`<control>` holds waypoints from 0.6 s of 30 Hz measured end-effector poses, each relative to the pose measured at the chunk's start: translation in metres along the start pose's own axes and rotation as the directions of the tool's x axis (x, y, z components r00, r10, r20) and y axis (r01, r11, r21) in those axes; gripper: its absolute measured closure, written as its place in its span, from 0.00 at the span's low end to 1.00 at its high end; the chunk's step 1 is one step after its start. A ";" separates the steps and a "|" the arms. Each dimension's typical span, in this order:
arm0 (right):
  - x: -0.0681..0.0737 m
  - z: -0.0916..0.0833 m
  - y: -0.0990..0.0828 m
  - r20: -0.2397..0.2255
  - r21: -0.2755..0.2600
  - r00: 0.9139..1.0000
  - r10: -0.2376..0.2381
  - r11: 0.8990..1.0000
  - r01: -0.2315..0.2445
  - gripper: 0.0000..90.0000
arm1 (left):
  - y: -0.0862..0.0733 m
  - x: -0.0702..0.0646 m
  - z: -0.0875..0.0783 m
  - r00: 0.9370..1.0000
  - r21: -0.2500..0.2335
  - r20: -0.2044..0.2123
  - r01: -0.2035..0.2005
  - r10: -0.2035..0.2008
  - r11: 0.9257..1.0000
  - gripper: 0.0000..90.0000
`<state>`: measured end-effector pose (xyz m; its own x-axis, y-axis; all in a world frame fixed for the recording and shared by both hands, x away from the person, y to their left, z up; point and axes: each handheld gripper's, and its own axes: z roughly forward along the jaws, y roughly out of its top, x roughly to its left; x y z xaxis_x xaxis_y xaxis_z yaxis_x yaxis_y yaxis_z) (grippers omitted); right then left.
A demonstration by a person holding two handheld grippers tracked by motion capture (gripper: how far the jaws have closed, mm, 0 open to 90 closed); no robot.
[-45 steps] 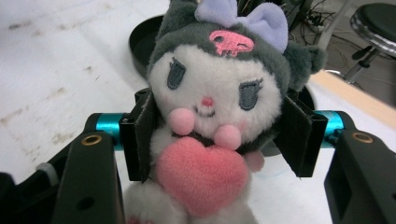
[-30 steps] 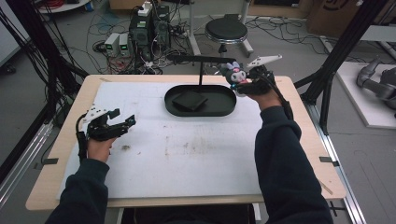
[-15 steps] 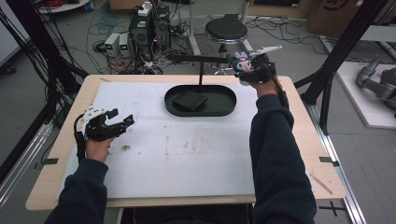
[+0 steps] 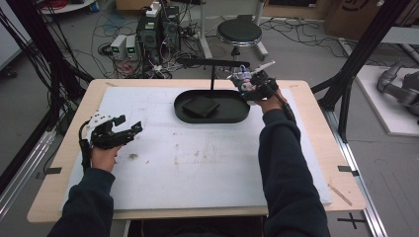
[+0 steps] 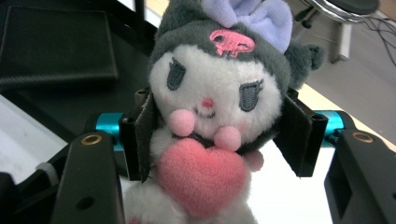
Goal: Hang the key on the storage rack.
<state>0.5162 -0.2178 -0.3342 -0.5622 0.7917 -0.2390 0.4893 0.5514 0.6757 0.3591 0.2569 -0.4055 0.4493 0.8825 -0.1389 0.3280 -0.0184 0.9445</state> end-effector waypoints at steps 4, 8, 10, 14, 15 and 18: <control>0.012 0.015 0.005 0.001 -0.040 0.999 0.052 0.998 -0.052 0.41 | 0.000 0.000 -0.001 1.000 -0.003 0.001 0.002 -0.002 1.000 0.29; 0.012 0.022 0.002 -0.019 -0.079 0.993 0.119 0.990 -0.120 0.28 | 0.000 0.000 -0.001 1.000 -0.028 0.013 0.013 -0.013 1.000 0.28; 0.013 0.021 0.001 -0.024 -0.089 0.992 0.126 0.988 -0.127 0.21 | 0.001 0.000 -0.003 1.000 -0.045 0.012 0.015 -0.015 0.999 0.26; 0.012 0.005 0.001 -0.055 -0.108 0.993 0.104 0.988 -0.109 0.21 | 0.001 0.000 -0.004 1.000 -0.045 0.009 0.019 -0.018 0.999 0.21; 0.012 -0.001 0.000 -0.065 -0.124 0.993 0.099 0.987 -0.106 0.21 | 0.001 0.000 -0.003 1.000 -0.042 0.011 0.017 -0.017 0.999 0.21; 0.011 -0.022 -0.001 -0.106 -0.145 0.991 0.086 0.984 -0.101 0.21 | 0.001 -0.001 -0.003 1.000 -0.032 0.015 0.005 -0.005 0.999 0.21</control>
<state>0.4947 -0.2156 -0.3221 -0.5855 0.8039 -0.1044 0.4421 0.4246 0.7901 0.3566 0.2570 -0.4035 0.4599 0.8756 -0.1478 0.3038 0.0012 0.9527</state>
